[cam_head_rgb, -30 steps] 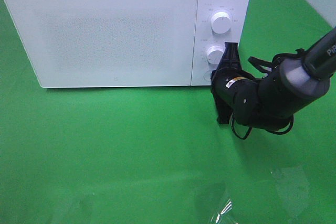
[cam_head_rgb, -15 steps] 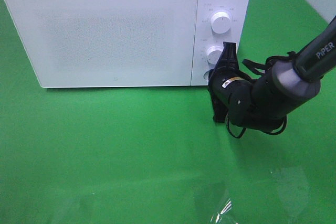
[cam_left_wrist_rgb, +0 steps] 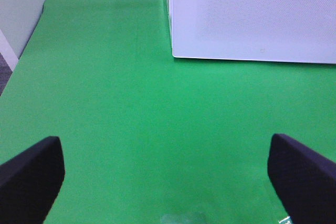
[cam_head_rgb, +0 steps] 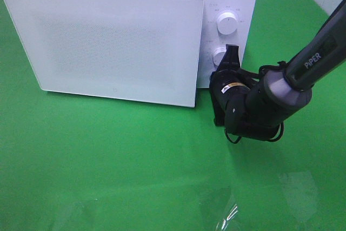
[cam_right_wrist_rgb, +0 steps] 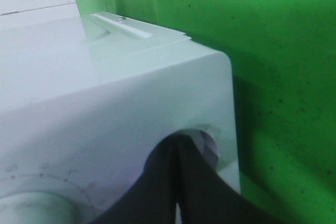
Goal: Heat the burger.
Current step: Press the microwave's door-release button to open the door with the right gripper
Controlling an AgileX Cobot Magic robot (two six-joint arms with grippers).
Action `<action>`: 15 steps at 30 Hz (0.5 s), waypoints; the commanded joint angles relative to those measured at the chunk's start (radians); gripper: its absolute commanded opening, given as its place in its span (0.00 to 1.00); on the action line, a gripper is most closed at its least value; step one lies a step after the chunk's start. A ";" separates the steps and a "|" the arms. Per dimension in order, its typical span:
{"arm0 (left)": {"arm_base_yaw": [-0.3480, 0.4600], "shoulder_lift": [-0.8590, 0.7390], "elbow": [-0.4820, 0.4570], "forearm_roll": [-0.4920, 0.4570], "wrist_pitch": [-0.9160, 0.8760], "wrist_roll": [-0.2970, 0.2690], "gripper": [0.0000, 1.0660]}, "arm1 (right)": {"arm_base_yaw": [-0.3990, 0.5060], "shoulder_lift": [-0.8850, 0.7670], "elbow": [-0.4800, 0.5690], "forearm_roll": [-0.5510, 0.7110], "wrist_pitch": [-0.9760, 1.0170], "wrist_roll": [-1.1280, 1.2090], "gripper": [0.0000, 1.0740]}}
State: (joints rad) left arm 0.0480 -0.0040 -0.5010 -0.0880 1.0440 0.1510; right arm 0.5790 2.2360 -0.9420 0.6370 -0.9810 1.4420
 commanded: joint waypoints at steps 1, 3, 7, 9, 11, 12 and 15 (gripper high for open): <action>0.001 -0.018 0.002 -0.004 -0.001 -0.009 0.92 | -0.040 0.022 -0.098 -0.050 -0.272 0.024 0.00; 0.001 -0.018 0.002 -0.004 -0.001 -0.009 0.92 | -0.040 0.022 -0.098 -0.050 -0.272 0.021 0.00; 0.001 -0.018 0.002 -0.004 -0.001 -0.009 0.92 | -0.040 0.022 -0.098 -0.050 -0.268 0.021 0.00; 0.001 -0.018 0.002 -0.004 -0.001 -0.009 0.92 | -0.040 0.021 -0.098 -0.050 -0.265 0.021 0.00; 0.001 -0.018 0.002 -0.004 -0.001 -0.009 0.92 | -0.040 0.012 -0.096 -0.050 -0.239 0.021 0.00; 0.001 -0.018 0.002 -0.004 -0.001 -0.009 0.92 | -0.040 0.002 -0.096 -0.050 -0.211 0.016 0.00; 0.001 -0.018 0.002 -0.004 -0.001 -0.009 0.92 | -0.038 -0.010 -0.096 -0.050 -0.179 0.010 0.00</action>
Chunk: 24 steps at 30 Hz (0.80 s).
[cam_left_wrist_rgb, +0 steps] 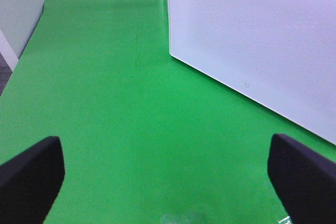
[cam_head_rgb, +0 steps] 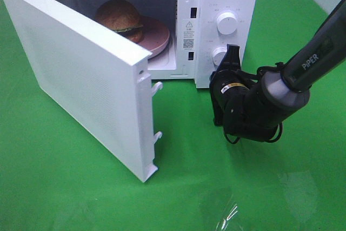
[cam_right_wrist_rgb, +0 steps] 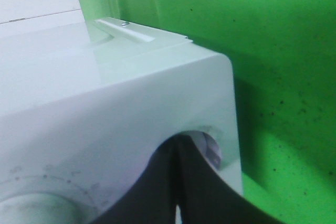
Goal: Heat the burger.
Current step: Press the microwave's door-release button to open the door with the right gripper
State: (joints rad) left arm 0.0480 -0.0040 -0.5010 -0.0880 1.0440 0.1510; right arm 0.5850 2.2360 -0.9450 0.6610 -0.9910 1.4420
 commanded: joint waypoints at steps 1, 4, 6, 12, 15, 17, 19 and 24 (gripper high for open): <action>0.001 -0.018 0.002 -0.004 -0.001 -0.009 0.92 | -0.044 -0.010 -0.093 -0.074 -0.169 0.010 0.00; 0.001 -0.018 0.002 -0.004 -0.001 -0.009 0.92 | -0.042 -0.013 -0.092 -0.074 -0.147 0.000 0.00; 0.001 -0.018 0.002 -0.004 -0.001 -0.009 0.92 | -0.042 -0.018 -0.082 -0.076 -0.137 -0.002 0.00; 0.001 -0.018 0.002 -0.004 -0.001 -0.009 0.92 | -0.018 -0.048 -0.007 -0.077 -0.069 -0.002 0.00; 0.001 -0.018 0.002 -0.004 -0.001 -0.009 0.92 | -0.014 -0.057 0.011 -0.075 -0.035 0.000 0.00; 0.001 -0.018 0.002 -0.004 -0.001 -0.009 0.92 | -0.009 -0.062 0.021 -0.070 -0.019 0.003 0.00; 0.001 -0.018 0.002 -0.004 -0.001 -0.009 0.92 | -0.007 -0.093 0.055 -0.052 0.009 -0.006 0.00; 0.001 -0.018 0.002 -0.004 -0.001 -0.009 0.92 | -0.007 -0.145 0.098 -0.058 0.076 -0.031 0.00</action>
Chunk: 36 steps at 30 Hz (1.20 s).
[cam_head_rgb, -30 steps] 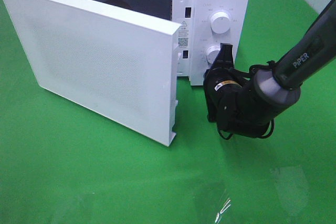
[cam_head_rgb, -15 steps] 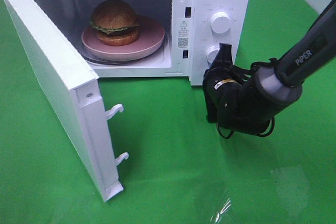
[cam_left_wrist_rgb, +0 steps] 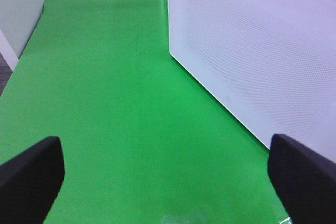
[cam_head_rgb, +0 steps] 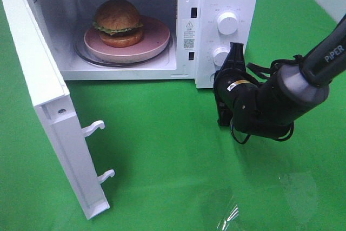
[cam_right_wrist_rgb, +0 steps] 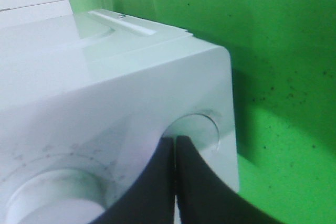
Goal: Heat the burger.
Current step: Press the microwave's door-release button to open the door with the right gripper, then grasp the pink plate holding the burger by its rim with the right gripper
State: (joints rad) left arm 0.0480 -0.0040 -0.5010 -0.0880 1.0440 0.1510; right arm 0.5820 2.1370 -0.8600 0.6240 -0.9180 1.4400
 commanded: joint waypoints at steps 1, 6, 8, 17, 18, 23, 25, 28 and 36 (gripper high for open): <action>0.001 -0.018 0.002 -0.004 -0.001 -0.009 0.92 | -0.004 -0.046 0.013 -0.021 0.003 -0.029 0.00; 0.001 -0.018 0.002 -0.004 -0.001 -0.009 0.92 | -0.004 -0.111 0.059 -0.019 0.147 -0.062 0.00; 0.001 -0.018 0.002 -0.004 -0.001 -0.009 0.92 | -0.004 -0.132 0.078 -0.019 0.172 -0.092 0.00; 0.001 -0.018 0.002 -0.004 -0.001 -0.009 0.92 | -0.004 -0.287 0.129 -0.044 0.433 -0.438 0.01; 0.001 -0.018 0.002 -0.004 -0.001 -0.009 0.92 | -0.004 -0.287 0.129 -0.044 0.433 -0.438 0.01; 0.001 -0.018 0.002 -0.004 -0.001 -0.009 0.92 | -0.004 -0.375 0.127 -0.048 0.584 -0.728 0.01; 0.001 -0.018 0.002 -0.004 -0.001 -0.009 0.92 | -0.004 -0.385 0.125 -0.048 0.612 -0.779 0.01; 0.001 -0.018 0.002 -0.004 -0.001 -0.009 0.92 | -0.004 -0.426 0.122 -0.048 0.720 -0.937 0.01; 0.001 -0.018 0.002 -0.004 -0.001 -0.009 0.92 | -0.004 -0.478 0.122 -0.048 0.898 -1.184 0.01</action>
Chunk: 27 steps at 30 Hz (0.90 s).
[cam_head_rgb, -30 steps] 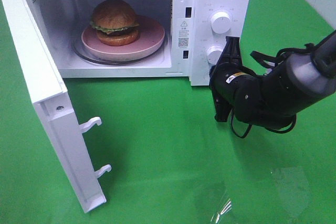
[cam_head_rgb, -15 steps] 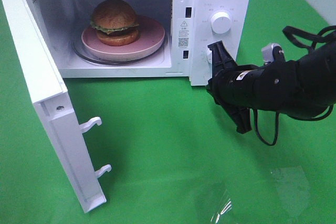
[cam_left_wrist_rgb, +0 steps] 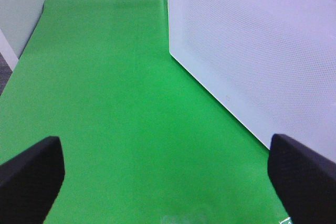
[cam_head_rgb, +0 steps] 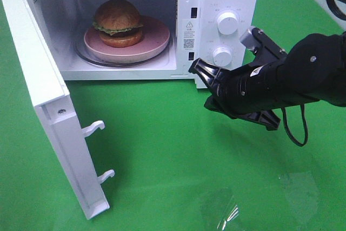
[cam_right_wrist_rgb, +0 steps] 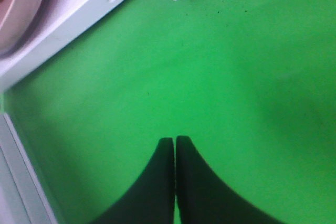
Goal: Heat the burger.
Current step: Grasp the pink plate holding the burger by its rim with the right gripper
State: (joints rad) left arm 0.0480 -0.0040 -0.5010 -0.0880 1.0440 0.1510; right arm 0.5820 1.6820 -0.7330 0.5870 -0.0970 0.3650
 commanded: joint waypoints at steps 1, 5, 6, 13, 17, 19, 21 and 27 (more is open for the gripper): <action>0.001 -0.018 0.002 -0.004 -0.001 -0.009 0.92 | -0.004 -0.032 -0.005 -0.013 0.127 -0.162 0.01; 0.001 -0.018 0.002 -0.004 -0.001 -0.009 0.92 | -0.004 -0.048 -0.005 -0.058 0.190 -0.215 0.02; 0.001 -0.018 0.002 -0.004 -0.001 -0.009 0.92 | -0.004 -0.064 -0.005 -0.102 0.234 -0.230 0.02; 0.001 -0.018 0.002 -0.004 -0.001 -0.009 0.92 | -0.006 -0.099 -0.070 -0.349 0.472 -0.291 0.02; 0.001 -0.018 0.002 -0.004 -0.001 -0.009 0.92 | -0.006 -0.099 -0.122 -0.430 0.580 -0.345 0.02; 0.001 -0.018 0.002 -0.004 -0.001 -0.009 0.92 | -0.006 -0.099 -0.157 -0.476 0.647 -0.405 0.02; 0.001 -0.018 0.002 -0.004 -0.001 -0.009 0.92 | -0.006 -0.099 -0.185 -0.507 0.701 -0.480 0.02; 0.001 -0.018 0.002 -0.004 -0.001 -0.009 0.92 | -0.006 -0.099 -0.262 -0.579 0.832 -0.812 0.03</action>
State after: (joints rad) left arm 0.0480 -0.0040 -0.5010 -0.0880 1.0440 0.1510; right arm 0.5820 1.5920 -0.9710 0.0430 0.6860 -0.3060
